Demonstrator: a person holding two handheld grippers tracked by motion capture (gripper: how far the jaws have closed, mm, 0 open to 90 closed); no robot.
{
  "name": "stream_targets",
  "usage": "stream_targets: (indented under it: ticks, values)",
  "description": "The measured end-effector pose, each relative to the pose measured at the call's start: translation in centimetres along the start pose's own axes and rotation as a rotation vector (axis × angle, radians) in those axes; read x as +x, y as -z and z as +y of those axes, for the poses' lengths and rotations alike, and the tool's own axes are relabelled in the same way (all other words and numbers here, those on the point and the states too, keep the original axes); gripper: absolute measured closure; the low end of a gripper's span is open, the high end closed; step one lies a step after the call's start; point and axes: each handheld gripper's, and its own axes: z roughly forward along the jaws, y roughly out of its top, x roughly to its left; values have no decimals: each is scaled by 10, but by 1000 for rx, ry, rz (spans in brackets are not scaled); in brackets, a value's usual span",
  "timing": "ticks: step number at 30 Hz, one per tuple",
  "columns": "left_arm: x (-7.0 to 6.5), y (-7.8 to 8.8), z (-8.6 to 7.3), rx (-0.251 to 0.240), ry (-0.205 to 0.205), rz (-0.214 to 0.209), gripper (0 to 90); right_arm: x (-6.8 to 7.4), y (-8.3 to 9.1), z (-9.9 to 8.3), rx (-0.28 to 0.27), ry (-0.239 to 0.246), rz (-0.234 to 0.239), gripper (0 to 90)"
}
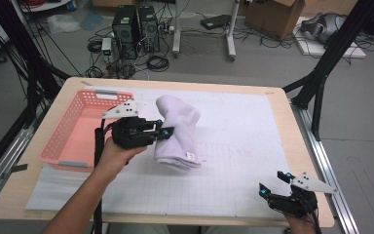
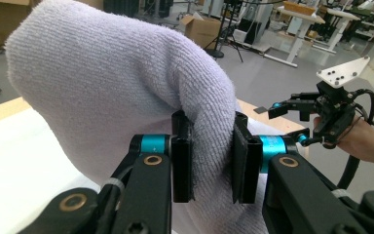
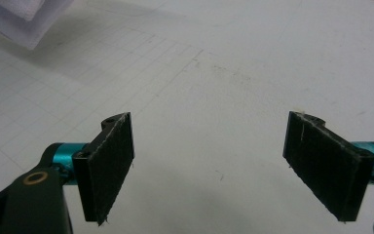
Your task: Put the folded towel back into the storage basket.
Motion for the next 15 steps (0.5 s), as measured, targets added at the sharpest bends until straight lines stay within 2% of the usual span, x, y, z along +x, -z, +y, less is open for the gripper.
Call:
stream_targets:
  ticks: [15]
  values:
    - [12,28,4,-37,7,11,742,1,-2,1,0,0,2,176]
